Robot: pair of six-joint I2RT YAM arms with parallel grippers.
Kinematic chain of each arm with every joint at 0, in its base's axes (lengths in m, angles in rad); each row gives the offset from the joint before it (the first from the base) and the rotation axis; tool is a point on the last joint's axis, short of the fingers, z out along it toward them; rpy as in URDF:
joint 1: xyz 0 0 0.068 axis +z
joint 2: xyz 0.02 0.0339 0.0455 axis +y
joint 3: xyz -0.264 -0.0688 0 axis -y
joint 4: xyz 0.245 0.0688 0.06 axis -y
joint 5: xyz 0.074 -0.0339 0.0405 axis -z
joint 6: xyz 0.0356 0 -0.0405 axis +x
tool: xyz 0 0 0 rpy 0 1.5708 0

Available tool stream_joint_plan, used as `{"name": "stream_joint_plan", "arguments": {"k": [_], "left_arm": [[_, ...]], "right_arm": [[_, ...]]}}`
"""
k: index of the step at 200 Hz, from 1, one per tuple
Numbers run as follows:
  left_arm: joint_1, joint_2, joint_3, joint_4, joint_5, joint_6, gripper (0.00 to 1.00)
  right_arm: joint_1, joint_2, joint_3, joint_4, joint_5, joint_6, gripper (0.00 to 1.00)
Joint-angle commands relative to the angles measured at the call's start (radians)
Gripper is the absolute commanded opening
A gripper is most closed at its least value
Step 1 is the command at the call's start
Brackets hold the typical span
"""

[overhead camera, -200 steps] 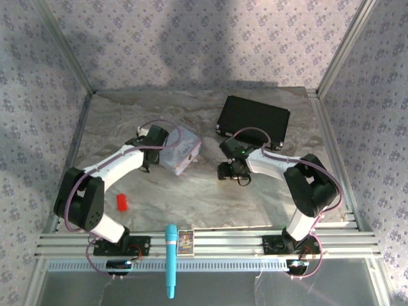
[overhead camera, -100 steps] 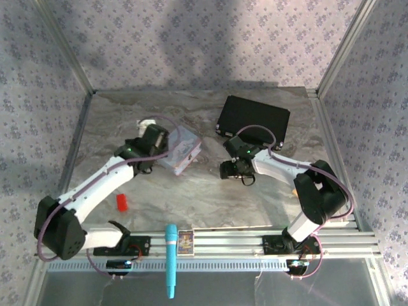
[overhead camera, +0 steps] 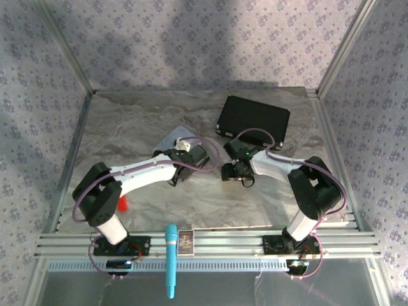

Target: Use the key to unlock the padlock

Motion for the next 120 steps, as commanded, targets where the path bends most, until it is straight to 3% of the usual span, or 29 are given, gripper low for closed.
{"name": "stream_joint_plan", "arguments": {"k": [1, 53, 85, 87, 95, 120], "left_arm": [[0.008, 0.032, 0.026, -0.130, -0.102, -0.079, 1.00], [0.049, -0.017, -0.045, -0.104, -0.078, -0.098, 1.00], [0.131, -0.147, -0.133, -0.012, -0.026, -0.032, 1.00], [0.134, -0.160, -0.139, -0.005, -0.026, -0.025, 1.00], [0.136, -0.207, -0.161, 0.023, -0.025, 0.003, 1.00], [0.135, -0.357, -0.227, 0.134, 0.067, 0.077, 1.00]], "right_arm": [[0.019, -0.028, -0.029, -0.008, -0.002, 0.031, 0.70], [0.017, -0.118, -0.013, 0.017, -0.048, 0.009, 0.71], [0.013, -0.256, -0.017, 0.063, 0.026, -0.069, 0.75], [0.012, -0.267, -0.020, 0.068, 0.037, -0.072, 0.76], [0.009, -0.320, -0.030, 0.086, 0.078, -0.083, 0.98], [-0.060, -0.450, -0.052, 0.104, 0.121, -0.111, 0.99]]}}
